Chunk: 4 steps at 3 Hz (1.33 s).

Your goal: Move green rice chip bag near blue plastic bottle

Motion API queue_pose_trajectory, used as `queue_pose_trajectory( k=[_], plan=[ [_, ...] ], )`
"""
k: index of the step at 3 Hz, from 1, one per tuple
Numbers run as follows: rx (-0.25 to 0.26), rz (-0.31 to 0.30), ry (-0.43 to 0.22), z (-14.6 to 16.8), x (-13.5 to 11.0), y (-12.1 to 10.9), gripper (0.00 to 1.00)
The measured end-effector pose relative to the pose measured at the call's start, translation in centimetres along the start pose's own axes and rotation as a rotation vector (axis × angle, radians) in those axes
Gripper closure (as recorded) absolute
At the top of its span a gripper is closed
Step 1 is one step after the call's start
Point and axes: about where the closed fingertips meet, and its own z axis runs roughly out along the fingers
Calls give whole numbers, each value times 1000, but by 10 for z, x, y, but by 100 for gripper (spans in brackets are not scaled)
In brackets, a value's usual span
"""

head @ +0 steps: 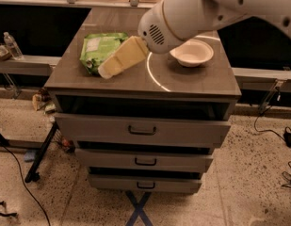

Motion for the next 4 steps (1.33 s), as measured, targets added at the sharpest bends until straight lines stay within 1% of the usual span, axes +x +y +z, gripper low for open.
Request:
queue_pose_trajectory(
  k=[1,2,3,4],
  plan=[
    [6,67,-31,49,15,-17,0],
    [20,130,-77,89,37,-30,0],
    [90,142,-166,115,39,-58,0],
    [200,131,-260,121,25,-94,0]
  ],
)
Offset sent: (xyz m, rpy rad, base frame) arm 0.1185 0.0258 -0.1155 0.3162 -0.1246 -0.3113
